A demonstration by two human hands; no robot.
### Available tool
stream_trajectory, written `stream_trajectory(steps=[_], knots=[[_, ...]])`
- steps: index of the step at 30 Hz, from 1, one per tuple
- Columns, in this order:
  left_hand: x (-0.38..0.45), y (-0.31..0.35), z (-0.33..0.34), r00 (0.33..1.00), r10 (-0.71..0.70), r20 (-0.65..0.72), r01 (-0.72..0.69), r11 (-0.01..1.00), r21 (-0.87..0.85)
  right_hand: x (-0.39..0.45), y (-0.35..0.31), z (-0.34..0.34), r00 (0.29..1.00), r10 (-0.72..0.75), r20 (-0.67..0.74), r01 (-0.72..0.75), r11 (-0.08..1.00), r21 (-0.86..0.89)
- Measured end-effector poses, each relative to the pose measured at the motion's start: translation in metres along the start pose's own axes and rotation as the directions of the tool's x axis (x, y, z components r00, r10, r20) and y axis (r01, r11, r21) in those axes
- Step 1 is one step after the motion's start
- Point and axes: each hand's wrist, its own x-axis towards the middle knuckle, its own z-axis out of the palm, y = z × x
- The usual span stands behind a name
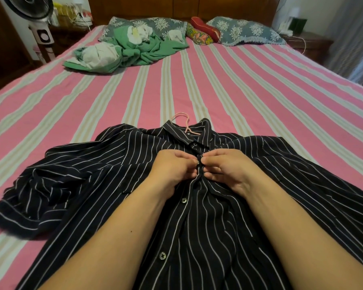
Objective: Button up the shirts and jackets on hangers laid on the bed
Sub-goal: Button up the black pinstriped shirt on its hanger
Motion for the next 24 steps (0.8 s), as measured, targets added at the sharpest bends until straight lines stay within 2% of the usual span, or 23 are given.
stream_trajectory(steps=[8,10,13,15,17,19,21,24], knots=[[0.0014,-0.0031,0.0021,0.995,0.095,-0.038,-0.091,0.990,0.109,0.0001,0.0015,0.0028,0.999,-0.019,0.029,0.015,0.993,0.119],[0.0013,-0.0017,0.0028,0.996,0.074,-0.045,-0.070,0.995,0.067,-0.0017,0.0006,0.0032,0.998,-0.003,0.059,-0.005,0.990,0.142],[-0.0015,0.0016,0.0015,1.000,0.016,0.027,-0.016,1.000,-0.025,-0.0038,-0.0003,0.0027,0.995,0.013,0.103,-0.026,0.990,0.136],[-0.0026,0.0008,0.0004,0.998,0.020,0.058,-0.020,1.000,-0.009,-0.0045,-0.0003,0.0017,0.991,0.017,0.134,-0.032,0.994,0.109],[-0.0019,-0.0015,-0.0002,0.999,0.042,0.021,-0.042,0.999,0.017,-0.0047,-0.0001,-0.0002,0.992,0.019,0.123,-0.031,0.995,0.094],[0.0021,-0.0041,-0.0009,0.998,0.043,-0.041,-0.042,0.999,0.025,-0.0048,-0.0003,-0.0014,0.996,-0.006,0.094,0.002,0.999,0.041],[0.0037,-0.0040,-0.0001,0.997,0.035,-0.069,-0.034,0.999,0.016,-0.0056,0.0001,-0.0008,0.994,-0.077,0.073,0.083,0.993,-0.084],[0.0016,-0.0021,0.0021,0.995,0.050,-0.084,-0.048,0.999,0.023,-0.0029,0.0028,0.0024,0.963,-0.262,0.063,0.266,0.886,-0.381]])
